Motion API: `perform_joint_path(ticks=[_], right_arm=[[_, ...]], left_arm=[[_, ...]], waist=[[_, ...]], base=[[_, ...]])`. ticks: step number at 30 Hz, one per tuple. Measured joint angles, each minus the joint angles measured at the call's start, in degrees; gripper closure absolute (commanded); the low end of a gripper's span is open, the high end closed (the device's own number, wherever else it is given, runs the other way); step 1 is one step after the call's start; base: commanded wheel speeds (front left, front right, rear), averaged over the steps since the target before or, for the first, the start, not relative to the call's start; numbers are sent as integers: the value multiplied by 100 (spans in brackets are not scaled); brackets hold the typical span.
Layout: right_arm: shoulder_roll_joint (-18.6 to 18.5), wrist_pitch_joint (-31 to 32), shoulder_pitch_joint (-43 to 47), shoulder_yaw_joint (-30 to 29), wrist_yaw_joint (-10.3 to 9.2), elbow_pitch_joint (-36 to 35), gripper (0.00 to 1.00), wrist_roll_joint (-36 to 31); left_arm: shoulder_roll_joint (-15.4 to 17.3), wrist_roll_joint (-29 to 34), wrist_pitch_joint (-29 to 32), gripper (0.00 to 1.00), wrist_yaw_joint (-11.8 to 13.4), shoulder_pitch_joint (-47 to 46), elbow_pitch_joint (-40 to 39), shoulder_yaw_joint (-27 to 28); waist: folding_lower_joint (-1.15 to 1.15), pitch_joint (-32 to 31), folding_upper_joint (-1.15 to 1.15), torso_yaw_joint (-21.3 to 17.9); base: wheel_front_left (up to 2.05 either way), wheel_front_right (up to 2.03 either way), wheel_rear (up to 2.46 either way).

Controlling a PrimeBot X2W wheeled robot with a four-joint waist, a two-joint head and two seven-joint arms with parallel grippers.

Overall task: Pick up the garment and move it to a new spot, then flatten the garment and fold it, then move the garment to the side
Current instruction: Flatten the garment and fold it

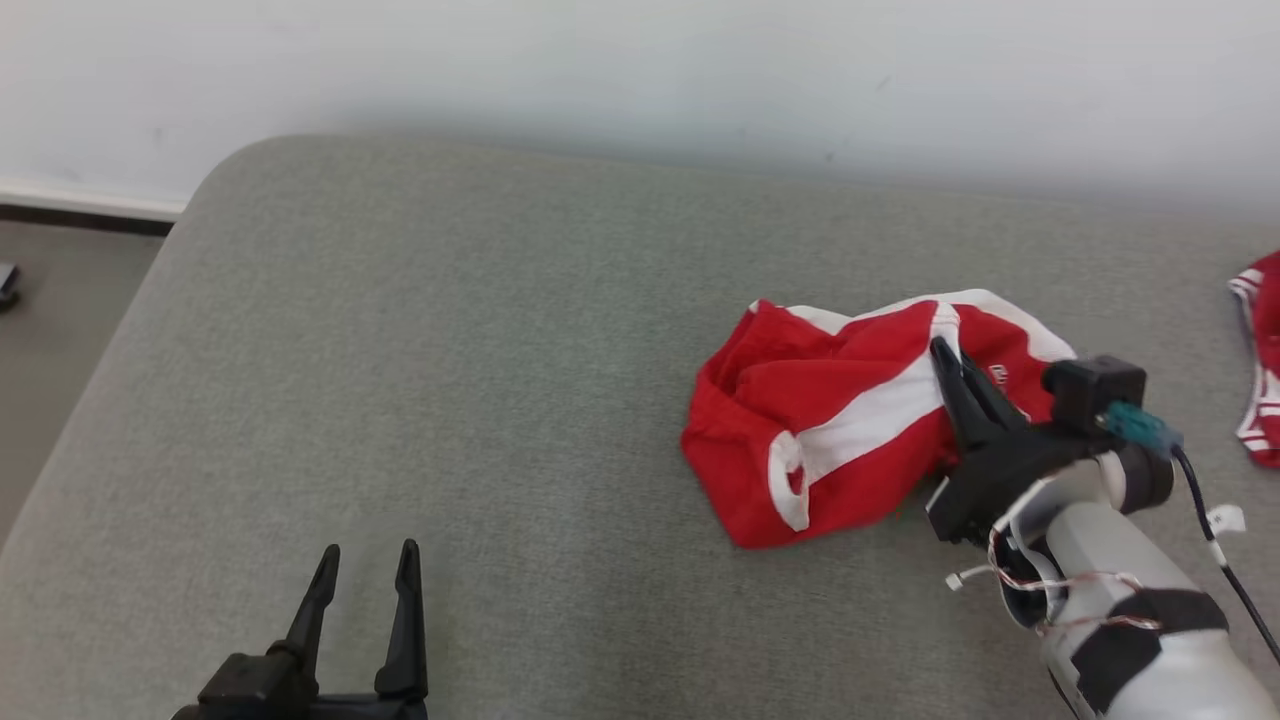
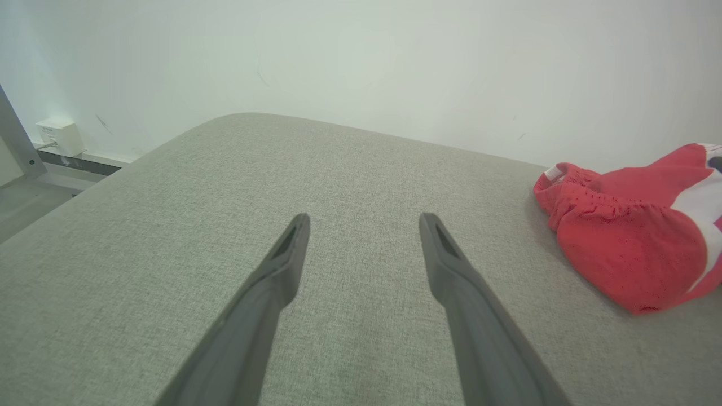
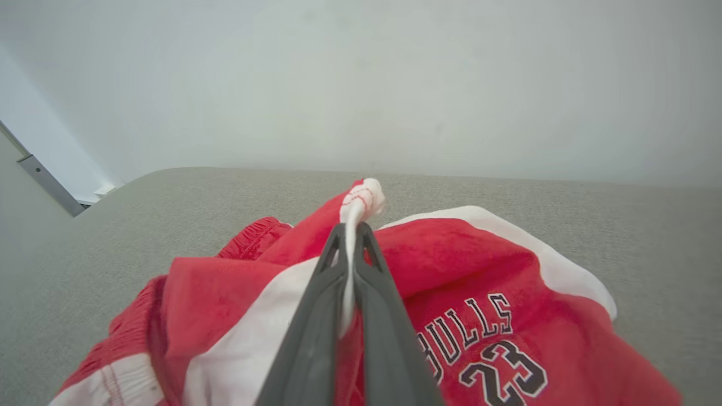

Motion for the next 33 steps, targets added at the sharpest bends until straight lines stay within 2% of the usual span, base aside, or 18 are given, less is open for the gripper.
perform_joint_path(ticks=[4,11,15,19,20,23,27,33], right_arm=[[-216,-69,533,-131,0,-690,100,121],[-391,-91,2113,-1105,0,-1963,100,222],[-135,-90,3055,-1973,0,-2622,100,302],[210,115,3746,-2524,0,-2916,100,159],[303,174,3835,-2595,0,-2958,0,99],[487,227,3960,-2766,0,-3115,0,-283],[509,174,3988,-2953,0,-3482,0,-870],[499,112,4058,-2969,0,-3979,0,-1221]], left_arm=[[-2,-7,0,0,15,118,-31,7],[-3,-30,0,0,67,303,-54,-15],[-3,-30,0,0,96,354,-97,-27],[-3,-24,0,0,94,403,-100,-42],[-4,-21,0,0,93,402,-99,-42],[-3,-18,0,0,90,403,-79,-57],[-3,-1,0,0,87,433,-64,-23],[-3,42,0,0,49,540,-52,60]], waist=[[0,-108,0,-203],[-1,-325,0,-520],[-1,-423,-1,-644],[-1,-459,0,-743],[-1,-461,-1,-763],[-1,-472,0,-793],[-1,-543,-1,-820],[-1,-690,-1,-846]], base=[[0,0,0],[0,0,0],[0,0,0],[0,0,0],[0,0,0],[0,0,0],[0,0,0],[0,0,0]])
